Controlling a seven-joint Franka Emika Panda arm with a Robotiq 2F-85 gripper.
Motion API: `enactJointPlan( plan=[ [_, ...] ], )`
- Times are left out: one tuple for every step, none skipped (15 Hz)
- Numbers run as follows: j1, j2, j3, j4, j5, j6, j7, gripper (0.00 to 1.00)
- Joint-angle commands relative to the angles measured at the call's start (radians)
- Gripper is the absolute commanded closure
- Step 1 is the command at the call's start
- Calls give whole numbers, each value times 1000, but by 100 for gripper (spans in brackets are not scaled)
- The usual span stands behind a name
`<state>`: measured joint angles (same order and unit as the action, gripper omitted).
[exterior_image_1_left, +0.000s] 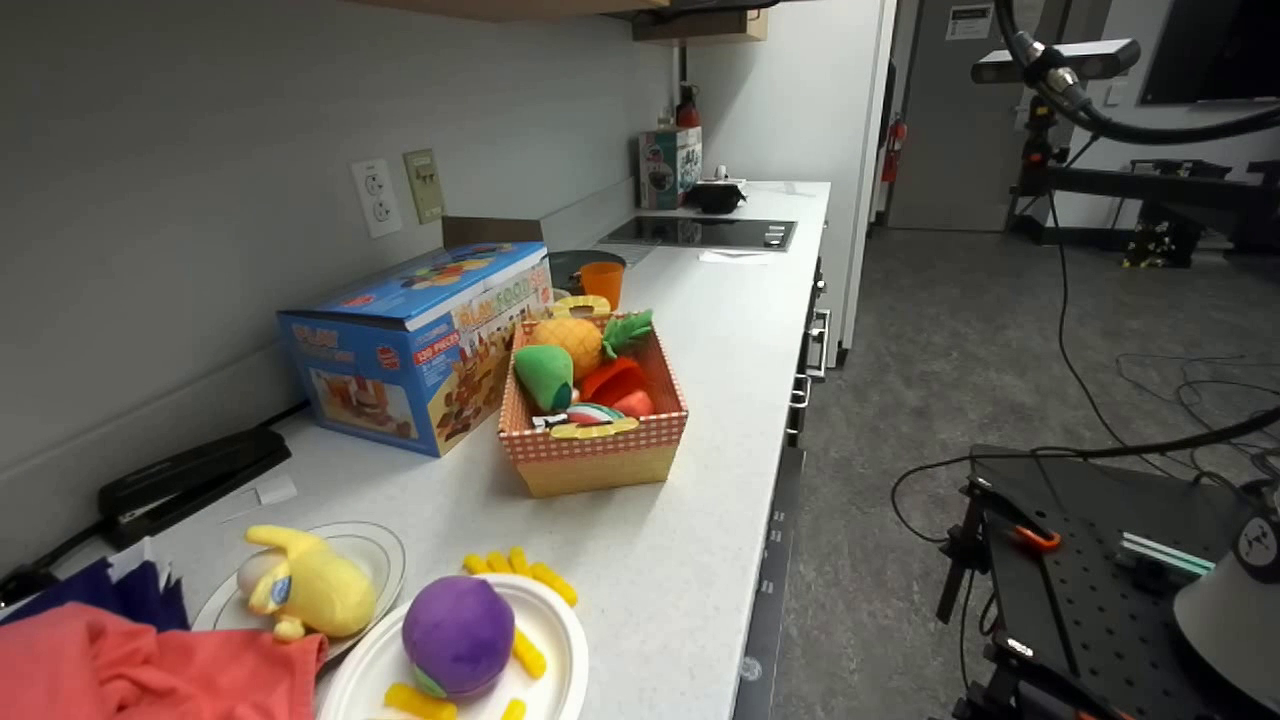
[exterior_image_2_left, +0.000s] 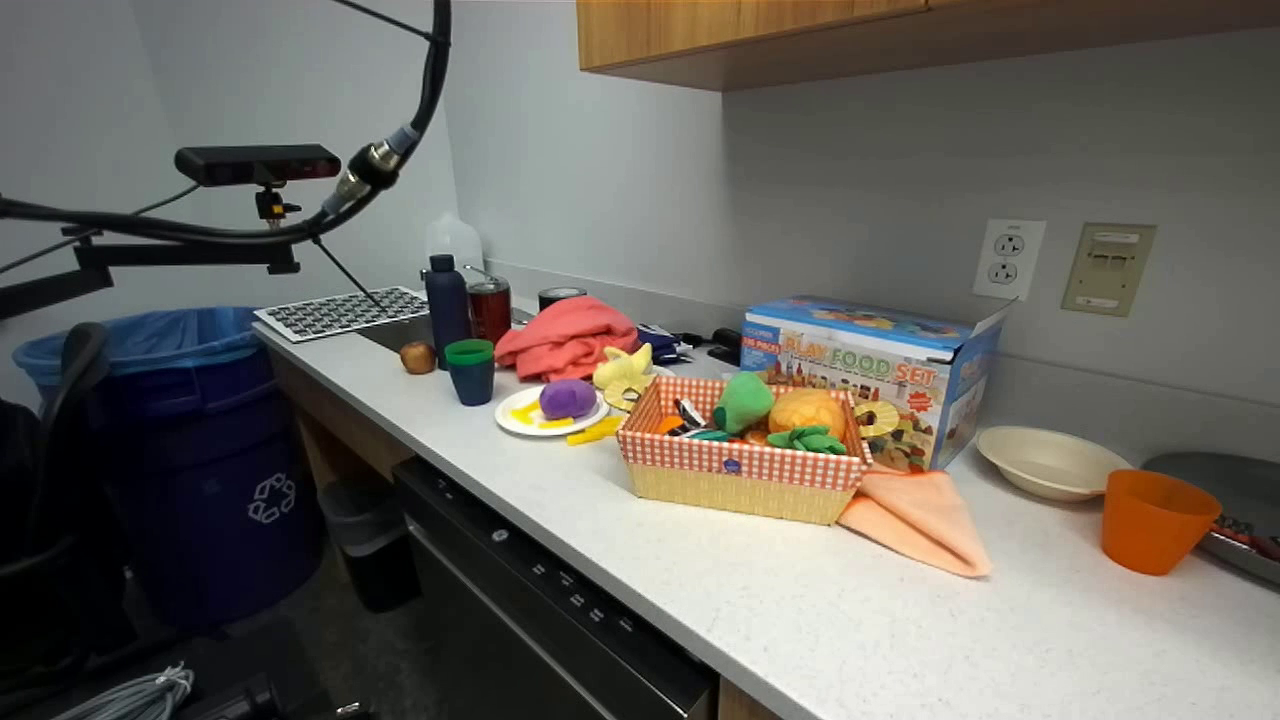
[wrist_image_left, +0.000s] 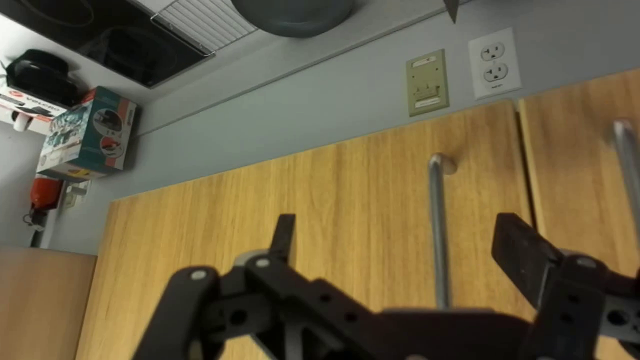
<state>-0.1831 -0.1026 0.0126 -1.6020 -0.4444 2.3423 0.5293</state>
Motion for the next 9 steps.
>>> enactJointPlan(
  plan=[
    [39,21,-10,77,32,-71,-16,0],
    [37,29,-10,87,-18,-67,7,0],
    [31,35,-10,90,-74,-60,25,0],
    [28,42,-13,90,-109,-55,34,0],
    [24,48,-20,84,-136,-44,42,0],
    [22,56,-30,81,-159,-21,53,0],
    [23,67,-42,84,-149,-7,54,0],
    [24,78,-52,88,-139,3,57,0],
    [27,87,-56,96,-136,20,55,0]
  ],
)
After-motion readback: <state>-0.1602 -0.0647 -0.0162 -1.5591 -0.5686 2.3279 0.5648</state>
